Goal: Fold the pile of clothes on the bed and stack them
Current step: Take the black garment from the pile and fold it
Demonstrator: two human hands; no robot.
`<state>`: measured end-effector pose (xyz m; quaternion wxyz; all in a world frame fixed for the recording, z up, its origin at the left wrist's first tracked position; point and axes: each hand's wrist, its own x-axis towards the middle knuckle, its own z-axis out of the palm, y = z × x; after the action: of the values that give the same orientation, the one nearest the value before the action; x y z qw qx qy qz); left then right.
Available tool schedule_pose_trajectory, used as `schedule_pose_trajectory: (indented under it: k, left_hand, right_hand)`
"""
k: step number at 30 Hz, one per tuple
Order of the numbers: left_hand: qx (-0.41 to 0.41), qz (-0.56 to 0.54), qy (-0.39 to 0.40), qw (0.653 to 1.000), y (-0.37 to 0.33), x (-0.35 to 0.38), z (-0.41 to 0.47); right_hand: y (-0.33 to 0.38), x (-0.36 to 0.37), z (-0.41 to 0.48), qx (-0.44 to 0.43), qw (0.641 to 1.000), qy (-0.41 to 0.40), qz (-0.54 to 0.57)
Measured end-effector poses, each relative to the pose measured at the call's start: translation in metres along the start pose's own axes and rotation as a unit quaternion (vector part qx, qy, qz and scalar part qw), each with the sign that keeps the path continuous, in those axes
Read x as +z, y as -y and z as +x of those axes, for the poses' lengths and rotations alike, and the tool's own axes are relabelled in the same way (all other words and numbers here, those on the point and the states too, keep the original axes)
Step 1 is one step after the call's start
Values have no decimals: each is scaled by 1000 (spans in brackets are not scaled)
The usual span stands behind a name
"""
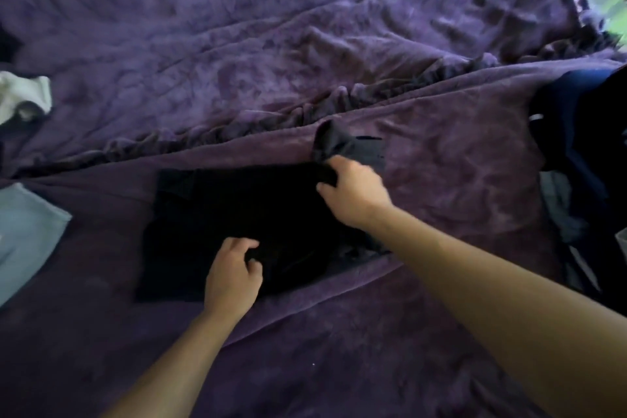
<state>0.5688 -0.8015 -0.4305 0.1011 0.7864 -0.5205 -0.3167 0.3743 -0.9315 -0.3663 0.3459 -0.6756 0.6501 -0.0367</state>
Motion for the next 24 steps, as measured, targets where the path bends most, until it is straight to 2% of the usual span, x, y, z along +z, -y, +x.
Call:
schedule_pose_trajectory:
  k: [2, 4, 5, 6, 8, 10, 11, 12, 14, 16, 18, 20, 22, 24]
  left_hand:
    - [-37, -7, -13, 999, 22, -6, -7]
    - [-65, -18, -20, 998, 37, -10, -13]
    - [-72, -21, -20, 997, 42, -10, -14]
    - [-72, -26, -19, 997, 44, -10, -15]
    - [-47, -39, -17, 998, 41, -6, -15]
    - [-2, -58, -14, 998, 31, 1, -8]
    - [14, -62, -3, 998, 23, 7, -3]
    - [21, -60, 21, 998, 16, 13, 1]
    - [20, -15, 106, 994, 6, 28, 8]
    - [40, 102, 186, 976, 3, 41, 9]
    - [64, 174, 212, 959, 10, 46, 9]
    - [69, 158, 220, 960, 18, 43, 9]
    - [62, 73, 214, 972, 23, 35, 9]
    - [37, -38, 164, 985, 28, 25, 6]
  right_hand:
    - [25, 41, 10, 9, 992, 106, 70]
    - [37, 72, 12, 45, 956, 229, 175]
    - [35, 83, 12, 39, 952, 243, 181]
    - [29, 86, 10, 14, 967, 205, 153]
    - [5, 82, 9, -1, 995, 33, 95]
    - [-29, 67, 14, 50, 988, -111, 90]
    - [-44, 60, 18, 91, 981, -143, 96]
    - [-56, 55, 23, 142, 974, -143, 102]
    - [-71, 57, 31, 219, 960, -88, 151]
    - [-76, 66, 38, 232, 937, -31, 259]
    - [-81, 72, 41, 227, 930, -5, 288]
    - [-88, 72, 38, 229, 935, -22, 272]
    - [-88, 66, 28, 215, 947, -50, 235]
    - [-73, 58, 13, 183, 964, -85, 172]
